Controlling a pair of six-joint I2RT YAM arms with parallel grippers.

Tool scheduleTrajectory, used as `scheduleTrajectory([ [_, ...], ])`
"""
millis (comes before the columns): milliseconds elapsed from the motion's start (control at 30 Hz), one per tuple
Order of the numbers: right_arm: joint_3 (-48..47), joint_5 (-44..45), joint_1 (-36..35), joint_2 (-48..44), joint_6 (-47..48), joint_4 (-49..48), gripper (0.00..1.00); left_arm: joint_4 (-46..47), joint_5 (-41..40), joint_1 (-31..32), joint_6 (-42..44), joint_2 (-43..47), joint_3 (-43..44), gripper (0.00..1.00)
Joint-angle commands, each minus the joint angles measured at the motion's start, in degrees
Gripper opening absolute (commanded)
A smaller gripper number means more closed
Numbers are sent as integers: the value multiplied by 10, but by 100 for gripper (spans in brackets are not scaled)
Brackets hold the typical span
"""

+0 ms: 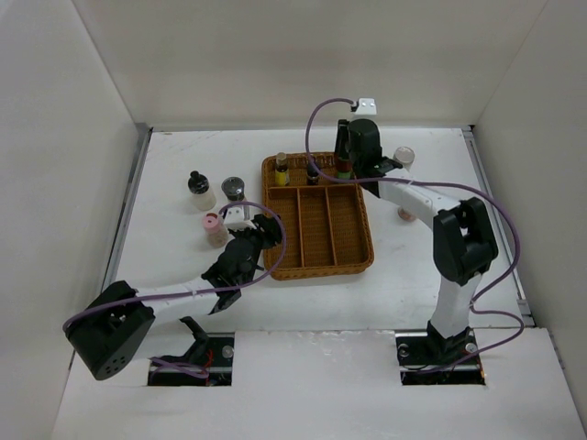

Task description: Organize the condiment bottles

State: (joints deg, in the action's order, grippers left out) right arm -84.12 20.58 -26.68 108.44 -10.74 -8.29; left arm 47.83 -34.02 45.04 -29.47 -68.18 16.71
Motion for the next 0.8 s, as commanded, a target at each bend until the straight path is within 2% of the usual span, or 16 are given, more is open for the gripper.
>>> scheduleTrajectory([
  [0, 12, -1, -8, -32, -26, -41, 32, 36, 4, 2, -8, 1, 18, 50],
  [367, -64, -1, -13, -22, 1, -37, 32, 37, 4, 2, -8, 3, 17, 49],
  [633, -13, -3, -18, -9, -16, -51, 33, 37, 4, -1, -8, 1, 16, 49],
  [767, 27, -2, -23, -8, -27, -64, 40, 37, 4, 0, -8, 1, 17, 49],
])
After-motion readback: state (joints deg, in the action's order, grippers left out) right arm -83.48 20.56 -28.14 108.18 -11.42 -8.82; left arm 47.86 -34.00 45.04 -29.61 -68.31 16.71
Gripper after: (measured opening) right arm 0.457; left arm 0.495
